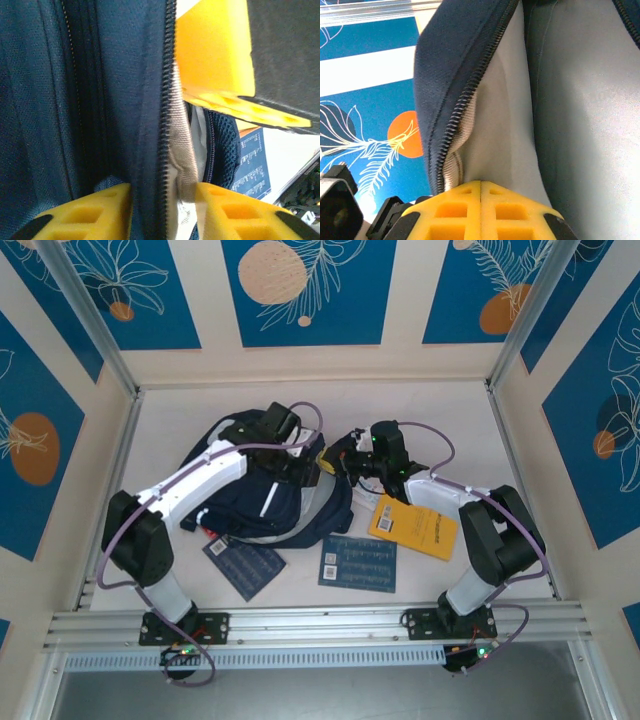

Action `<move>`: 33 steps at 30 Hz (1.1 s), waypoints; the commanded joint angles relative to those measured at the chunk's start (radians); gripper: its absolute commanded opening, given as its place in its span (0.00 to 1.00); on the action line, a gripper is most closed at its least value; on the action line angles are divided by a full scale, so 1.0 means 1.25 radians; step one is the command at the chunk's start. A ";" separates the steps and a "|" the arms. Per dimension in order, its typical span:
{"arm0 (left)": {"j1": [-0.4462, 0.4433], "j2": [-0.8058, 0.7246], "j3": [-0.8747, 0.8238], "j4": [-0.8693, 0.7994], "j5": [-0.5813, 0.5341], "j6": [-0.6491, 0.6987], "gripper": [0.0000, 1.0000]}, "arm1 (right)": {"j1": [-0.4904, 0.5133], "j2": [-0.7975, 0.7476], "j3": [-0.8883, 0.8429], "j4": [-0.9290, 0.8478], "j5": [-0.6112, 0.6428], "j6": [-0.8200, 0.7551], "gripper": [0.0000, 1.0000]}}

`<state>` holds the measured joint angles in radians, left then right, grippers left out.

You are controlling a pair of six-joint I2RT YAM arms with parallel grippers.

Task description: Pack the student bag

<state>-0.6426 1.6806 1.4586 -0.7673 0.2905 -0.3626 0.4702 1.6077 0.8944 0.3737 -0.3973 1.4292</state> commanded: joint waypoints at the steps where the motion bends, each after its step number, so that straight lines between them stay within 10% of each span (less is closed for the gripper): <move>1: -0.005 -0.001 -0.016 0.018 0.011 0.000 0.16 | 0.010 -0.012 0.004 0.017 -0.022 -0.001 0.00; 3: -0.002 -0.017 -0.003 0.009 0.002 0.005 0.00 | 0.010 -0.027 0.005 -0.018 -0.003 -0.024 0.00; 14: 0.083 -0.169 0.155 -0.105 -0.223 0.026 0.00 | -0.016 -0.193 0.066 -0.383 0.181 -0.283 0.40; 24: 0.205 -0.212 0.195 -0.019 -0.187 -0.059 0.00 | -0.022 -0.278 0.048 -0.589 0.352 -0.354 0.63; 33: 0.222 -0.214 0.204 0.017 -0.180 -0.061 0.00 | 0.056 -0.106 0.158 -0.845 0.486 -0.236 0.68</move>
<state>-0.3817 1.4456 1.6634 -0.8646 0.0727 -0.4213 0.5106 1.4208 1.0393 -0.5301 0.1337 1.0668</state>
